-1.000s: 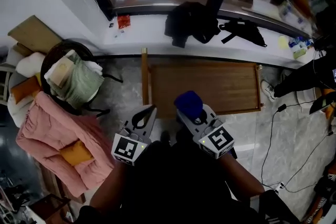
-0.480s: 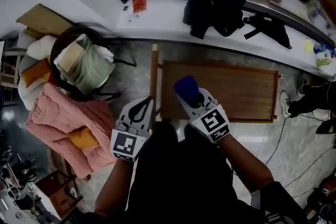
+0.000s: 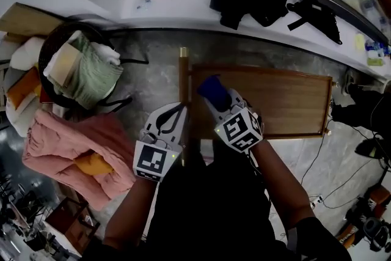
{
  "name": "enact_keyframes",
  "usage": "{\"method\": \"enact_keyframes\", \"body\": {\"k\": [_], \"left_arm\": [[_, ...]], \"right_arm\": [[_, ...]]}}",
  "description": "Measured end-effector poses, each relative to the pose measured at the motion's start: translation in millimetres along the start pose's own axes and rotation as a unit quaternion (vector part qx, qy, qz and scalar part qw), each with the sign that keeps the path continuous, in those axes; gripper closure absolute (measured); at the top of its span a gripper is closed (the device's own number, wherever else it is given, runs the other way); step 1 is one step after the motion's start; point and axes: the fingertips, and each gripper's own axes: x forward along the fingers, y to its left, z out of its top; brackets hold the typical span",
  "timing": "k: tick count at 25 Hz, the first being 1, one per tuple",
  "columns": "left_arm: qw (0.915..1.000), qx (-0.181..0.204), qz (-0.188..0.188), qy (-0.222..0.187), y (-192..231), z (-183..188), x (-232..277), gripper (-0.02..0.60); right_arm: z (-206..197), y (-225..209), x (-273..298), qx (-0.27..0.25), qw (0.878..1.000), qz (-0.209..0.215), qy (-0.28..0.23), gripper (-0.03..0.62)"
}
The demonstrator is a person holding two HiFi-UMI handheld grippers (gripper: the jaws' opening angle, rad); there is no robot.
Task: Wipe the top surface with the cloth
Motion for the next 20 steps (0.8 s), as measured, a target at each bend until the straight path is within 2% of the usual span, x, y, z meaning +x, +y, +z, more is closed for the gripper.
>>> {"method": "enact_keyframes", "body": {"k": [5,8,10,12,14,16,18,20], "left_arm": [[0.9999,-0.001,-0.010,0.012,22,-9,10,0.572],[0.9999,-0.007,-0.012,0.011,36,-12,15,0.572],[0.9996,-0.015,-0.016,0.018,41,-19,15,0.572],[0.9993,-0.019,-0.020,0.027,45,-25,15,0.572],[0.9991,-0.012,-0.023,0.034,48,-30,13,0.572],[0.9987,-0.022,-0.028,0.035,46,-34,12,0.572],[0.9981,-0.045,-0.030,0.030,46,-34,10,0.572],[0.9973,-0.063,-0.029,0.023,48,-31,9,0.572]], "right_arm": [[-21,-19,44,-0.076,0.994,-0.012,0.072,0.546],[-37,-31,61,-0.060,0.993,-0.002,0.100,0.546],[-40,-40,66,-0.071,0.991,-0.012,0.115,0.546],[-41,-46,73,-0.111,0.984,-0.025,0.136,0.546],[-44,-49,83,-0.155,0.974,-0.029,0.163,0.546],[-52,-50,91,-0.190,0.962,-0.026,0.192,0.546],[-64,-48,97,-0.204,0.954,-0.019,0.219,0.546],[-77,-43,103,-0.191,0.951,-0.010,0.242,0.546]]}}
